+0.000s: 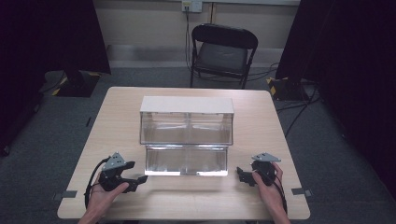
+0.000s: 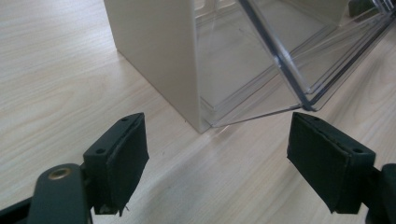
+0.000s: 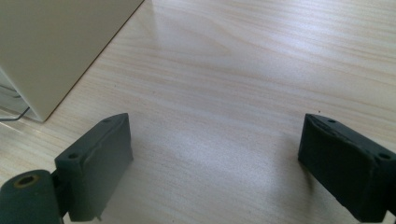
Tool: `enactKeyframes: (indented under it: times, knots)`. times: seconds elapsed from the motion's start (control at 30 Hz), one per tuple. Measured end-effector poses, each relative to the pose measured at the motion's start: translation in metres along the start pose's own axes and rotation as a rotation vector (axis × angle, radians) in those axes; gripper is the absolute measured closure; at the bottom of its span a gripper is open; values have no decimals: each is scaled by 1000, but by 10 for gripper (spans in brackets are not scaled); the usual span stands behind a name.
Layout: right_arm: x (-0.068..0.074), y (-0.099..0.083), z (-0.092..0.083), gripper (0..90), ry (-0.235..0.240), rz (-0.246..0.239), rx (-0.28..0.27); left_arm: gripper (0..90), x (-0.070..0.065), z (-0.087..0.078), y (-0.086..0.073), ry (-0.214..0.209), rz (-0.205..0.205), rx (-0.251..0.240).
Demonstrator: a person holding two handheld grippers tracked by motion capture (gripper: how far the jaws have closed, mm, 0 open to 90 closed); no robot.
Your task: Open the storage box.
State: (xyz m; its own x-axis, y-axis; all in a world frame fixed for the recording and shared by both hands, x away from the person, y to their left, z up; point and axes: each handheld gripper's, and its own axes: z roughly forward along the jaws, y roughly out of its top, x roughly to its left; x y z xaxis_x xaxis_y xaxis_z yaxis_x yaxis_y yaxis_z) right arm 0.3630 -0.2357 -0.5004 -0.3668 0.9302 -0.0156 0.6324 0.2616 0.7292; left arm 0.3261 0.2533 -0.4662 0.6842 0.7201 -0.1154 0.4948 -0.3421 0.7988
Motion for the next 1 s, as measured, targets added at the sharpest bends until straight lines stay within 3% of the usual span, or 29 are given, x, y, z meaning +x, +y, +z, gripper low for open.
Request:
enactKeyframes:
  times: [0.3, 0.47, 0.6, 1.0]
  knots:
    - [0, 0, 0, 86, 0, 1, 1, 195, -7, 9, 1, -1, 11, -5]
    - [0, 0, 1, 84, -1, 2, 2, 162, -8, 14, 1, 19, -6, -20]
    - [0, 0, 1, 84, -1, 2, 2, 168, -10, 16, 2, 29, 10, -21]
    - [0, 1, 1, 83, -2, 2, 2, 157, -13, 17, 3, -38, -6, -73]
